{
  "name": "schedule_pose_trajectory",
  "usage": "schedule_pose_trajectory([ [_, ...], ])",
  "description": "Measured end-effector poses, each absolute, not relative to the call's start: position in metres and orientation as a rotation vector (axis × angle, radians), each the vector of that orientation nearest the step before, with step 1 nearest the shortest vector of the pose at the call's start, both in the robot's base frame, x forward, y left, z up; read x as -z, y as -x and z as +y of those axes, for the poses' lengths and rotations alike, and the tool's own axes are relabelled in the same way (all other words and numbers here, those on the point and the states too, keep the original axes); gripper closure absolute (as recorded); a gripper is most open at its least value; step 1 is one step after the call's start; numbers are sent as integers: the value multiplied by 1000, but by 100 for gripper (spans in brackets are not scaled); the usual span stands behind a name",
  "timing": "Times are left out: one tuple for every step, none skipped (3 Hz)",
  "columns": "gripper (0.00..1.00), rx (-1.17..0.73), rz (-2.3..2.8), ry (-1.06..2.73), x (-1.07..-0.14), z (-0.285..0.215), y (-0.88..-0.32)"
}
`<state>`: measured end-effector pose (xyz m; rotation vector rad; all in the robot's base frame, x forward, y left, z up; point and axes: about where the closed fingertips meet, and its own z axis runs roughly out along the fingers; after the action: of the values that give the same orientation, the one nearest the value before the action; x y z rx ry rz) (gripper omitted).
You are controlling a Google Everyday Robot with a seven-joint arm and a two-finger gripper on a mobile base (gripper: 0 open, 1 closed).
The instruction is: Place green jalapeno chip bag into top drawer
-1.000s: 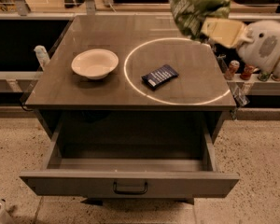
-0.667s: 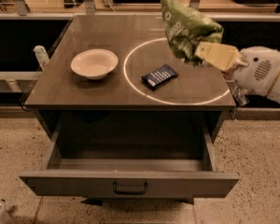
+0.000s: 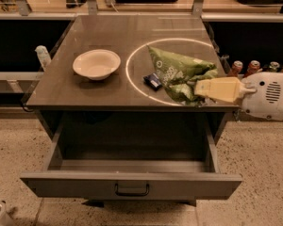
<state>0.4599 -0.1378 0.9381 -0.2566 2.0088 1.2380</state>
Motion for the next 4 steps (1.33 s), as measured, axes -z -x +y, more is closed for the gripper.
schedule_pose_trajectory([
  [100,-1237,2008,257,-938,-138,-460],
  [100,-1318,2056,289,-921,-118,-463],
  [100,-1475,2172,305,-876,-83,-467],
  [100,-1597,2246,351,-849,-63,-464],
])
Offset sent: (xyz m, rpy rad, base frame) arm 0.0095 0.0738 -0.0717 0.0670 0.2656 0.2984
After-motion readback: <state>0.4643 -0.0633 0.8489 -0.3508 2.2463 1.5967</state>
